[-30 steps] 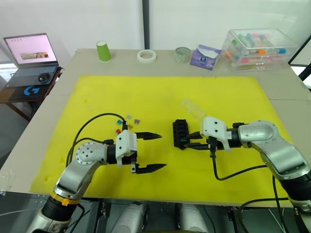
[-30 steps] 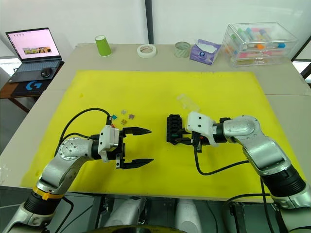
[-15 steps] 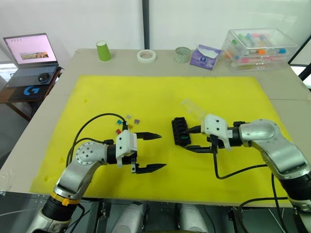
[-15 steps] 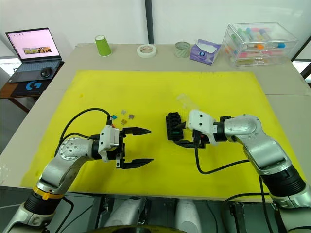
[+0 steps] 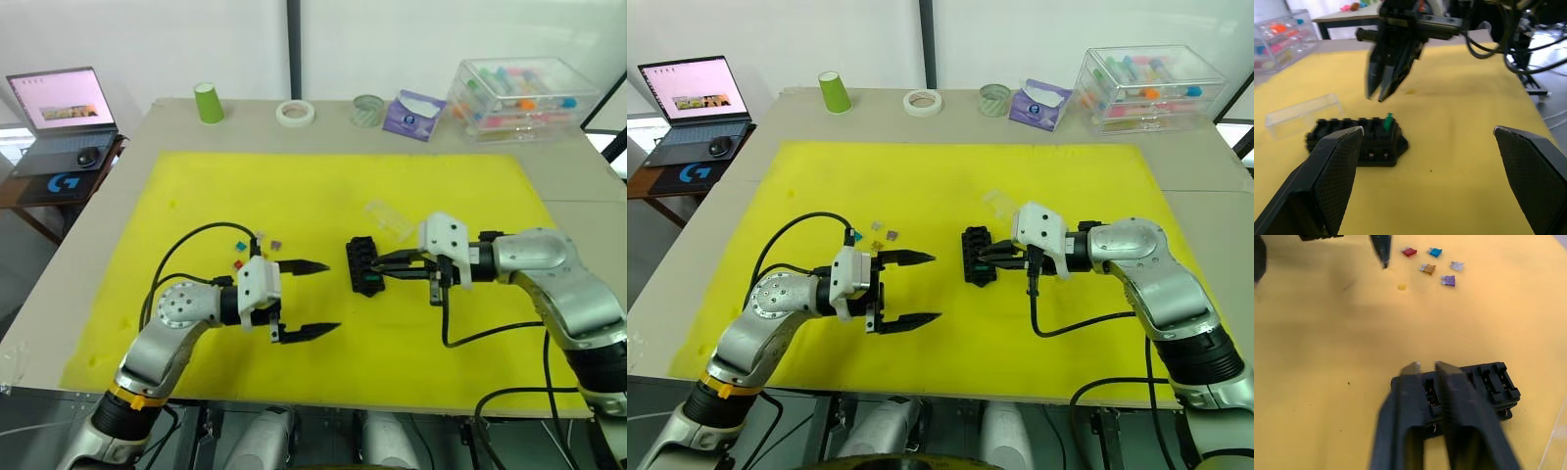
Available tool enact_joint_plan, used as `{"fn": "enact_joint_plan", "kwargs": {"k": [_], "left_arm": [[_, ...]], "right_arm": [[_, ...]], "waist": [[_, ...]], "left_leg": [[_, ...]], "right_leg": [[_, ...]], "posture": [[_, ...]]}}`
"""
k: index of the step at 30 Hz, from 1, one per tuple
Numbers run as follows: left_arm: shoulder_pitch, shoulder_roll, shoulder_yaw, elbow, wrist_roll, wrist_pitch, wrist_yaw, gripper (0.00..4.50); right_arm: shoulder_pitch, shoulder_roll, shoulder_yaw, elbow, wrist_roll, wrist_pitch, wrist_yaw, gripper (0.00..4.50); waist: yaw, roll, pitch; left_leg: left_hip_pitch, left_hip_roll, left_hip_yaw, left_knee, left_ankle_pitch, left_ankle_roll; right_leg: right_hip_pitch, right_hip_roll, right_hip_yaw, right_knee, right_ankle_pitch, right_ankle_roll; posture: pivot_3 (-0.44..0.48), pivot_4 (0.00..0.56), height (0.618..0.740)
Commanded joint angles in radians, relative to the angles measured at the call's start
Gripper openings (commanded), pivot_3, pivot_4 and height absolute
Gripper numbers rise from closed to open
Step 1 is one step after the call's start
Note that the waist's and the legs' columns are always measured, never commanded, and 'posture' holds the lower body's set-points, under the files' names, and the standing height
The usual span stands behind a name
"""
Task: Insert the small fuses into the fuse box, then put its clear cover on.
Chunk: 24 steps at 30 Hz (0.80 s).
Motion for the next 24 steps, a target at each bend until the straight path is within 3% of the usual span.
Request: {"fn": "enact_joint_plan", "kwargs": {"k": [1,24], "left_arm": [[-0.018,-0.003,0.007,0.004,0.039,-0.031,0.036,4.5],[-0.008,0.006,-0.007,-0.008,0.038,-0.025,0.026,4.5]], "right_arm": [[0.006,0.011,0.008,0.007,-0.01,-0.033,0.018,0.03],[0.03,0.056,0.047,0.093,-0.064,-0.08,0.018,0.03]], "waist": [[-0.001,0.0,0.0],[-0.001,0.0,0.0]], "left_leg": [[0.0,0.0,0.0,0.0,0.0,0.0],[0.0,0.0,0.0,0.0,0.0,0.0]], "right_leg": [[0.0,0.0,0.0,0.0,0.0,0.0],[0.0,0.001,0.0,0.0,0.0,0.0]], "posture": [[0.0,0.15,0.74],[0.0,0.15,0.74]]}}
